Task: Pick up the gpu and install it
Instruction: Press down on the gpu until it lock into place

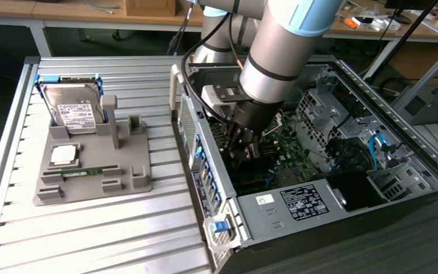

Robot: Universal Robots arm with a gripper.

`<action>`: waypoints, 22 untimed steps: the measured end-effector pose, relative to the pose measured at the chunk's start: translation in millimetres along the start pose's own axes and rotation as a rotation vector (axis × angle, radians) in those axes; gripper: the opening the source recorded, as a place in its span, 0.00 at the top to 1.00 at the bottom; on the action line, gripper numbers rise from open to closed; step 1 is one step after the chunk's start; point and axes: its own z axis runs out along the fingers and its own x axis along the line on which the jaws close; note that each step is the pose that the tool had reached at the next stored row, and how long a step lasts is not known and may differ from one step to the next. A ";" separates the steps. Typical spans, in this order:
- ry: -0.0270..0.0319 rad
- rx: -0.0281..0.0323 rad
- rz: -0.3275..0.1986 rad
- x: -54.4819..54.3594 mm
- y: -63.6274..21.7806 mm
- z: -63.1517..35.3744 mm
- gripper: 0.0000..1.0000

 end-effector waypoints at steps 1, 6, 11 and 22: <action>-0.0001 0.0000 0.000 0.0 0.0 -0.2 0.89; -0.0005 0.0001 0.000 -0.1 -1.5 -9.7 0.89; -0.0012 -0.0050 0.000 0.6 -19.7 -11.2 0.89; -0.0033 -0.0456 0.001 2.7 -78.8 -13.7 0.89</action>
